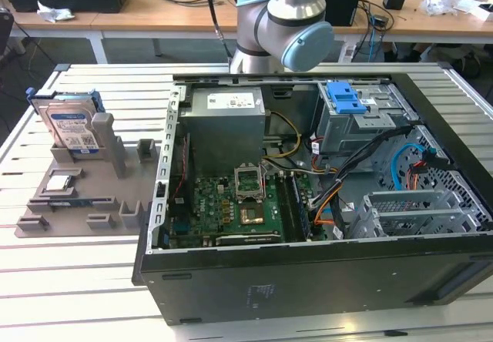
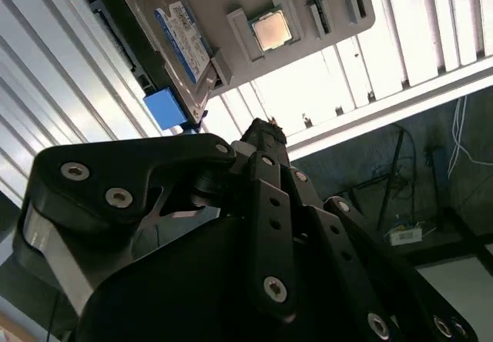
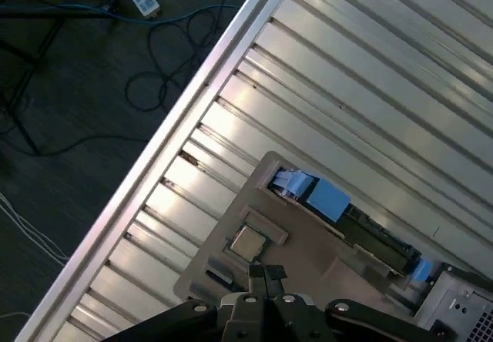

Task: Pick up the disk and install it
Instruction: 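Pick up the disk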

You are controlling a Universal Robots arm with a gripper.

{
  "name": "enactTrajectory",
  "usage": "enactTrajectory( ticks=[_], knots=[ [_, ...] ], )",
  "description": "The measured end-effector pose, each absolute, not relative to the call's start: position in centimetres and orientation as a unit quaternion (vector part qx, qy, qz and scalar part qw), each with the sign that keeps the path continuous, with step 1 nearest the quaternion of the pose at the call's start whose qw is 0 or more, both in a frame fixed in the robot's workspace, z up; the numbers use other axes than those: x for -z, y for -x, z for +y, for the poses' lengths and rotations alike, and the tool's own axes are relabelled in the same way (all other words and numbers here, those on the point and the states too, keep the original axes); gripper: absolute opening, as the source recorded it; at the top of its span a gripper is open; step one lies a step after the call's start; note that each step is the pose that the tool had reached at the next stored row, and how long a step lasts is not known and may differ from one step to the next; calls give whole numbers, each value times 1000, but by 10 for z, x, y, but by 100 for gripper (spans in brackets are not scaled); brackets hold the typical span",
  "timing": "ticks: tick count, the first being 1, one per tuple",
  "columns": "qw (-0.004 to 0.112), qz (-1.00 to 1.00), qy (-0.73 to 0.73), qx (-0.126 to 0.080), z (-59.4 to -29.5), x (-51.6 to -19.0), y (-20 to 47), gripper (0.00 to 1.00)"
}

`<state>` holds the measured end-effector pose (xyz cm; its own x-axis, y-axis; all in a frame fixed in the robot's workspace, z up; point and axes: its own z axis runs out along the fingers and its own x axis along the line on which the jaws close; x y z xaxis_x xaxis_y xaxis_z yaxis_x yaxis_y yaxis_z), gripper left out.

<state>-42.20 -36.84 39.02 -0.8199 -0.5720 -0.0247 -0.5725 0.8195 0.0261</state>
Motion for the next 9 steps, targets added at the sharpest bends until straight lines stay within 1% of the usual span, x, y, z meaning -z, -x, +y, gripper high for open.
enactTrajectory(
  ticks=[9],
  knots=[
    [7,926,377,-17,-368,-390,422,11]
  ],
)
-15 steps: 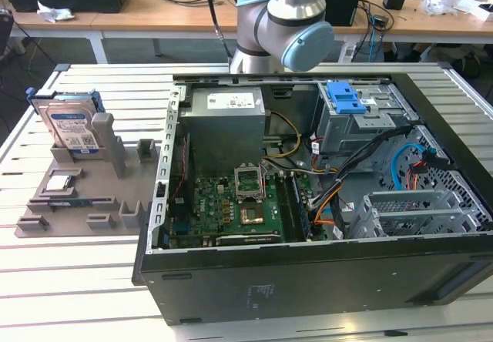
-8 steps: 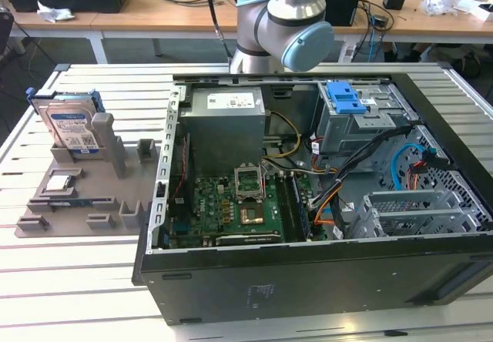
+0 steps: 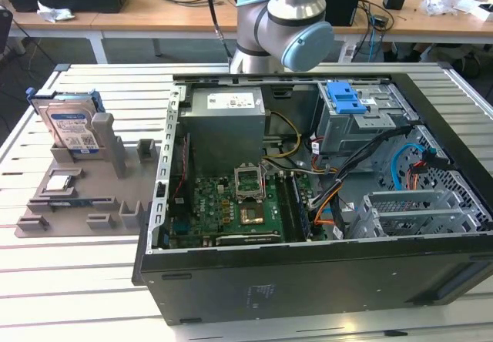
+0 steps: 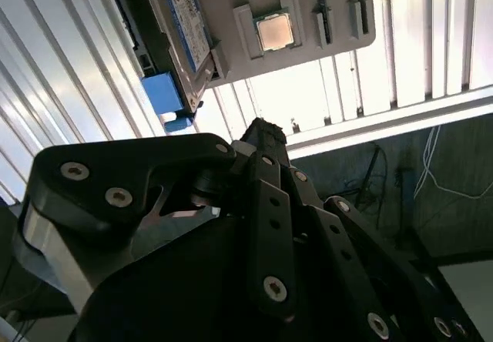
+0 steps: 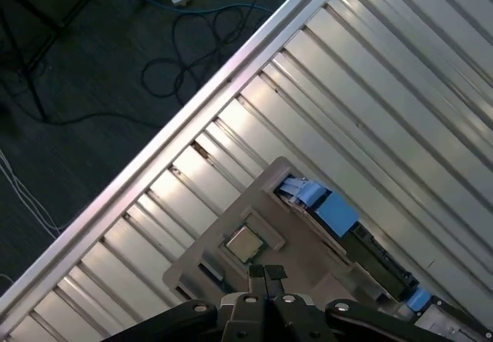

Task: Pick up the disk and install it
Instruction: 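Pick up the disk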

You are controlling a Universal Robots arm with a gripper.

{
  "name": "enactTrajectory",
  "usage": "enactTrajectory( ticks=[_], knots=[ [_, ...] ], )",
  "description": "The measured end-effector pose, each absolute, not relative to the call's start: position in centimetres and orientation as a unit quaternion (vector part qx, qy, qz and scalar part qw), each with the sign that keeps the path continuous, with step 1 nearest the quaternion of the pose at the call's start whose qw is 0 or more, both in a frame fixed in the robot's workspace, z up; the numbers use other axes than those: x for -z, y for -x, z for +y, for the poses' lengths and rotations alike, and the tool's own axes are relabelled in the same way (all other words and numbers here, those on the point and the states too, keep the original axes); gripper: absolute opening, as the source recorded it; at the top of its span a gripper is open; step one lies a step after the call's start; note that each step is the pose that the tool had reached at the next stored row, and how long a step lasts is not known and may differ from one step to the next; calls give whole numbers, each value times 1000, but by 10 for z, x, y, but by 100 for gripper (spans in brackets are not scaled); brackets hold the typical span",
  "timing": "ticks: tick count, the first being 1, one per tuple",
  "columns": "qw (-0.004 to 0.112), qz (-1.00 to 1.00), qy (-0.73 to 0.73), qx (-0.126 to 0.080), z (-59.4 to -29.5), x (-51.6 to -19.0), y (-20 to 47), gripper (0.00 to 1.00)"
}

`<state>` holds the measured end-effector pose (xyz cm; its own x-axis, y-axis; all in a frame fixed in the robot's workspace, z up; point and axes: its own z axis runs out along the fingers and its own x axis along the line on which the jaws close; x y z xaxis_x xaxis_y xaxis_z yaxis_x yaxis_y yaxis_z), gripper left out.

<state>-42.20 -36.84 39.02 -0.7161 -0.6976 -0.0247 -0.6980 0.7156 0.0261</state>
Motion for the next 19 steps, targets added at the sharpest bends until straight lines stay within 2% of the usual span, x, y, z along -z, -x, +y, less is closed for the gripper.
enactTrajectory(
  ticks=[19],
  knots=[
    [4,865,501,-17,-368,-390,422,11]
  ],
)
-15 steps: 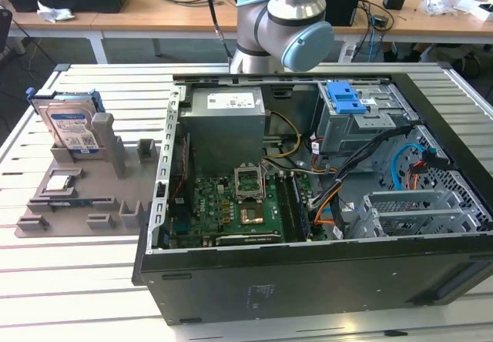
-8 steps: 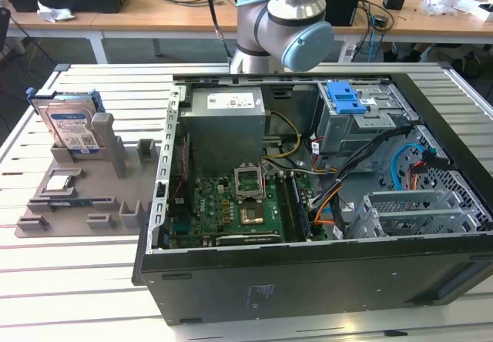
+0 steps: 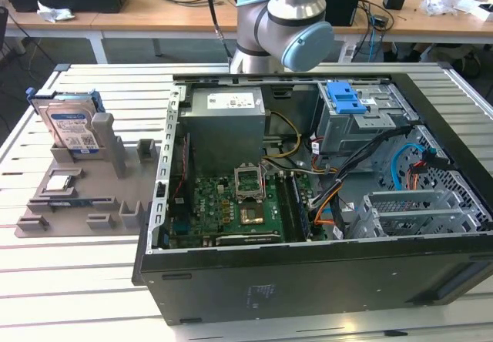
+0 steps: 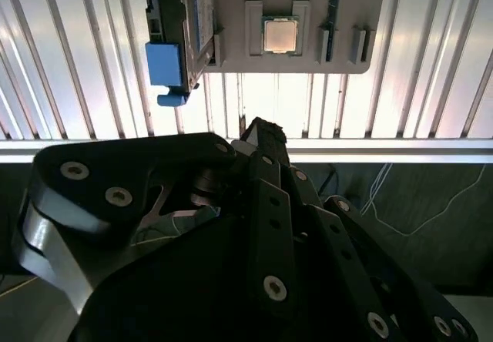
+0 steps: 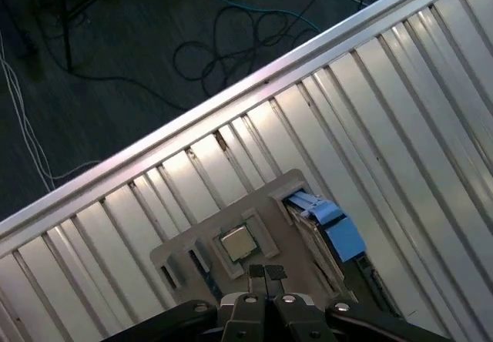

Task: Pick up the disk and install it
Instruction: 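Pick up the disk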

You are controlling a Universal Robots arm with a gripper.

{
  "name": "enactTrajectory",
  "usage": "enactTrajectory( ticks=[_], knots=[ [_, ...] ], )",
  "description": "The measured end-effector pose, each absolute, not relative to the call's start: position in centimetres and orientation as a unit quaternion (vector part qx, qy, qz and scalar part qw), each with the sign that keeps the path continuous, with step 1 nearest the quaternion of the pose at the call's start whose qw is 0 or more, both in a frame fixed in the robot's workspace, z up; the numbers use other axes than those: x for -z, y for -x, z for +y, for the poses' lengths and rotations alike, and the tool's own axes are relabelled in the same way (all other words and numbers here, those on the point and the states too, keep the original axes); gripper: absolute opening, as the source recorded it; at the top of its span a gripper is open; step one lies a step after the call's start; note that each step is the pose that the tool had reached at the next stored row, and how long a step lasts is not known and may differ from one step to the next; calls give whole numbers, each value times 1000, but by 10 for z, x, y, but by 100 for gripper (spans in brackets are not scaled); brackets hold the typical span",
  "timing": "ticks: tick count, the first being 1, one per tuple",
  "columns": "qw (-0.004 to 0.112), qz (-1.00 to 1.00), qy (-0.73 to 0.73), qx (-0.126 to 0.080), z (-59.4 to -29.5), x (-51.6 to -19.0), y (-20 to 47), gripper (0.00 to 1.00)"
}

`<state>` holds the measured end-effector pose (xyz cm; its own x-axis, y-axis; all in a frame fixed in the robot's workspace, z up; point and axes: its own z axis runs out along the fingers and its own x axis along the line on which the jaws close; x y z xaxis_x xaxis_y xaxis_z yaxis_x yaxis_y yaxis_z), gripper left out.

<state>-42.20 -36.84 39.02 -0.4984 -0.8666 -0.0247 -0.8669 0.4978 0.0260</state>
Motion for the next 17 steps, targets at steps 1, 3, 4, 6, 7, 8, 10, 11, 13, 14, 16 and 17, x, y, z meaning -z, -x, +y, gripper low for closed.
enactTrajectory(
  ticks=[1,3,4,6,7,8,10,11,13,14,16,17],
  knots=[
    [4,863,505,-17,-368,-390,422,11],
    [4,857,515,-18,-368,-390,422,11],
    [4,854,520,-18,-368,-390,422,11],
    [4,847,531,-18,-368,-390,422,11],
    [3,844,536,-18,-368,-390,422,11],
    [3,839,544,-18,-368,-390,422,11],
    [3,831,556,-18,-368,-390,422,11],
    [3,827,562,-18,-368,-390,422,11],
    [3,818,575,-18,-368,-390,422,11],
    [3,814,581,-18,-368,-390,422,11],
    [2,806,592,-18,-368,-390,422,11],
    [2,802,597,-18,-368,-390,422,11]
  ],
)
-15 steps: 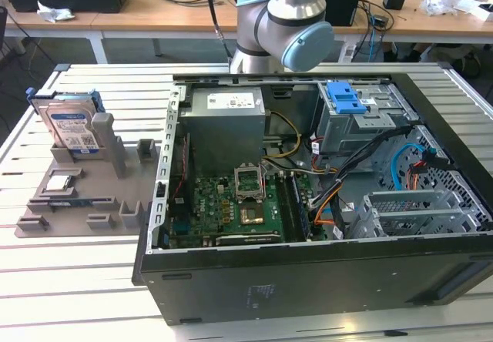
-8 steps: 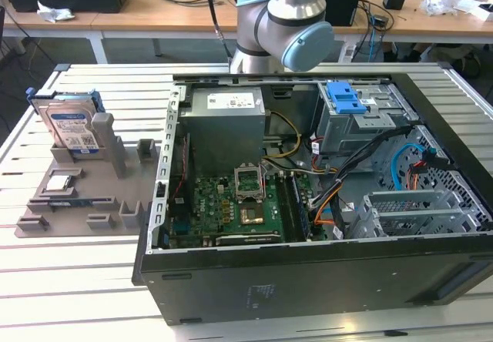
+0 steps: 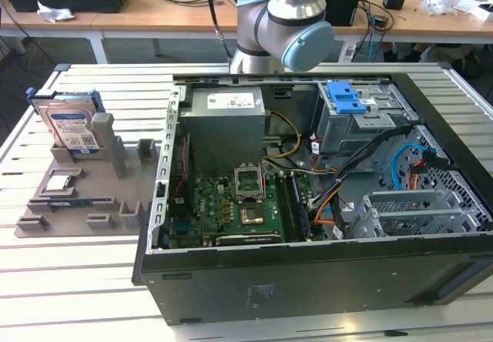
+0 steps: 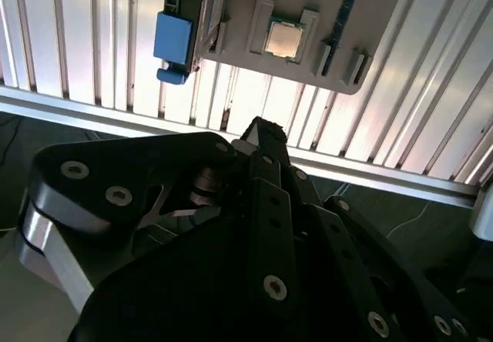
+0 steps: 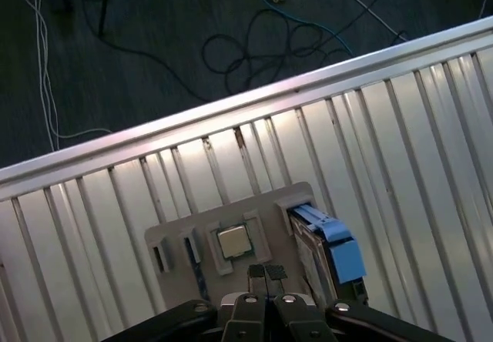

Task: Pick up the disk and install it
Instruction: 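Pick up the disk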

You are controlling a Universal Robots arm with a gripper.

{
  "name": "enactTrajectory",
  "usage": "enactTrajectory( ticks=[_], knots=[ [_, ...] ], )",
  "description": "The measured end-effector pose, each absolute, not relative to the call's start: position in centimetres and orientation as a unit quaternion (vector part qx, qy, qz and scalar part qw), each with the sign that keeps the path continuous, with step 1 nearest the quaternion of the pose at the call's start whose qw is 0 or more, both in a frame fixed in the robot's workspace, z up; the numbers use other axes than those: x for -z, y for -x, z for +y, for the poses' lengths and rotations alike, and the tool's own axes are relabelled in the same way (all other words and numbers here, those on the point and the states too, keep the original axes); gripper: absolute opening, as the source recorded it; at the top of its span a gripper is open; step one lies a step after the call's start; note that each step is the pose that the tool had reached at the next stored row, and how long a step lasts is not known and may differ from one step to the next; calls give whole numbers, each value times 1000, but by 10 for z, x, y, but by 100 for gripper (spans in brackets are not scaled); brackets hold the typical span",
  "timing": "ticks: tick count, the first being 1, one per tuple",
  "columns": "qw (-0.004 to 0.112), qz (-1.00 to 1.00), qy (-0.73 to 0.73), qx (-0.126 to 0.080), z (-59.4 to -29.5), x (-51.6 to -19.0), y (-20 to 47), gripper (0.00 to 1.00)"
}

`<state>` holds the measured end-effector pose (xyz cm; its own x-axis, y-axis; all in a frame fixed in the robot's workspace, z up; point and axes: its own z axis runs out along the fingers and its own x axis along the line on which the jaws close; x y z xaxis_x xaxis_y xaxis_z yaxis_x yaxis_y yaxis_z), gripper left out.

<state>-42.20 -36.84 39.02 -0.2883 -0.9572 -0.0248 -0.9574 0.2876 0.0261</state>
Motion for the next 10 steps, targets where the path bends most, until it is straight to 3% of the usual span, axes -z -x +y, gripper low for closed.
enactTrajectory(
  ticks=[10],
  knots=[
    [1,754,657,-18,-368,-390,422,11]
  ],
)
